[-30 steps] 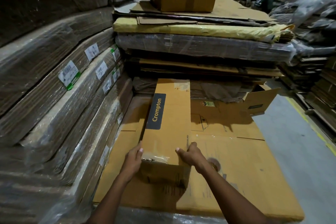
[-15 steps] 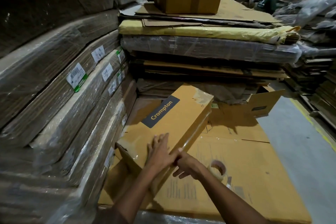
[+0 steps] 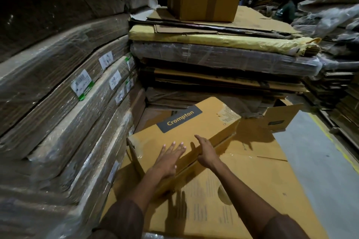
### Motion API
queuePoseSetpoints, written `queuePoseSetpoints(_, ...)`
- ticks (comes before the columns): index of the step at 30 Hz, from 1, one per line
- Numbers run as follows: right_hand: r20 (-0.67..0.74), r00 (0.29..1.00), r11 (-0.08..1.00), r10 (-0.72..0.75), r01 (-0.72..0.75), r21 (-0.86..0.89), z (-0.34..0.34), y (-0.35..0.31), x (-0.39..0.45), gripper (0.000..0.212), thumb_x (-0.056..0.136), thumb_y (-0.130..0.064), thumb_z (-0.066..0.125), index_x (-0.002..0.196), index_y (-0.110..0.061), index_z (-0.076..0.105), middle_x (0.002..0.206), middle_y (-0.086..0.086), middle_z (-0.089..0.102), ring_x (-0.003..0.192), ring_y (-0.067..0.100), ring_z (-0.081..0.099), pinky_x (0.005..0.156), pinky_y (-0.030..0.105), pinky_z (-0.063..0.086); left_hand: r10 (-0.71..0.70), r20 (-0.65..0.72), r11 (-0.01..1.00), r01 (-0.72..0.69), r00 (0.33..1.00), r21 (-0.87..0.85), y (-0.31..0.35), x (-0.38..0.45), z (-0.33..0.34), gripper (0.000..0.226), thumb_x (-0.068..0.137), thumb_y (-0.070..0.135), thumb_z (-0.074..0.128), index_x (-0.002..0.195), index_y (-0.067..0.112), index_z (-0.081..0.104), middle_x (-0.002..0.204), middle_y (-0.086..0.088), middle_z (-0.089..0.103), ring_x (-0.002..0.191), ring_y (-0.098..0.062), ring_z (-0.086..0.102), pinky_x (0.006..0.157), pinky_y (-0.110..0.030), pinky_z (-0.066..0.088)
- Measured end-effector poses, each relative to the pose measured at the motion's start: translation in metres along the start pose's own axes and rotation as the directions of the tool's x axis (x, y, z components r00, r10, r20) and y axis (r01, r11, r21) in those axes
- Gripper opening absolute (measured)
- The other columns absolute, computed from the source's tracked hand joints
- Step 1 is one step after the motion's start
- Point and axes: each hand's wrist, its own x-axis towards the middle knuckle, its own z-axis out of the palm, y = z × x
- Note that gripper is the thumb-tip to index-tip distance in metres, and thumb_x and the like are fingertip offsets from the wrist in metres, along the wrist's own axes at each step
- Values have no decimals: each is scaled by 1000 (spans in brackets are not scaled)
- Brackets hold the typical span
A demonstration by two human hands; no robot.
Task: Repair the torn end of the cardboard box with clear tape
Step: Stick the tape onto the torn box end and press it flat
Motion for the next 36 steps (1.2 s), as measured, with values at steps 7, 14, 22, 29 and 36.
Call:
queuePoseSetpoints(7,-58,987,982,152,-158,-107,-34,24,43,75,95,-14,65,157,-32,28,166,7,16,146,39,29,115,55,38,-122,-110,992,122,986,-15,-33,-7,-11,92,89,-4,65,158,37,19,168,14,6,156,-15,-2,126,-49,-5)
queuePoseSetpoints(14,-180,949,963,259,-268,-26,-60,63,68,60,89,-43,74,140,-23,48,163,17,12,139,45,38,113,56,38,-265,-183,959,278,947,51,-66,15,-31,83,92,-12,51,154,39,29,169,6,11,156,-29,1,121,-66,-3)
queuePoseSetpoints(22,-282,919,952,276,-301,-49,-74,79,69,60,86,-49,74,139,-32,50,167,19,-2,144,53,28,111,58,37,-349,-273,936,347,897,-57,-81,58,-33,81,90,-16,46,150,38,38,168,3,16,155,-32,7,120,-68,3)
queuePoseSetpoints(29,-381,876,903,295,-386,-190,-63,59,72,49,89,-54,69,131,-32,55,165,22,14,148,51,19,114,58,31,-372,-286,928,359,883,-97,-96,83,-41,74,92,-13,47,148,36,43,167,2,21,155,-33,7,120,-67,-2)
queuePoseSetpoints(36,-490,837,849,246,-430,-308,-18,52,57,60,102,-49,47,153,-21,31,161,33,20,151,47,17,122,50,22,-375,-299,927,365,878,-91,-106,101,-42,68,94,-7,52,147,33,44,165,2,26,154,-30,15,121,-65,8)
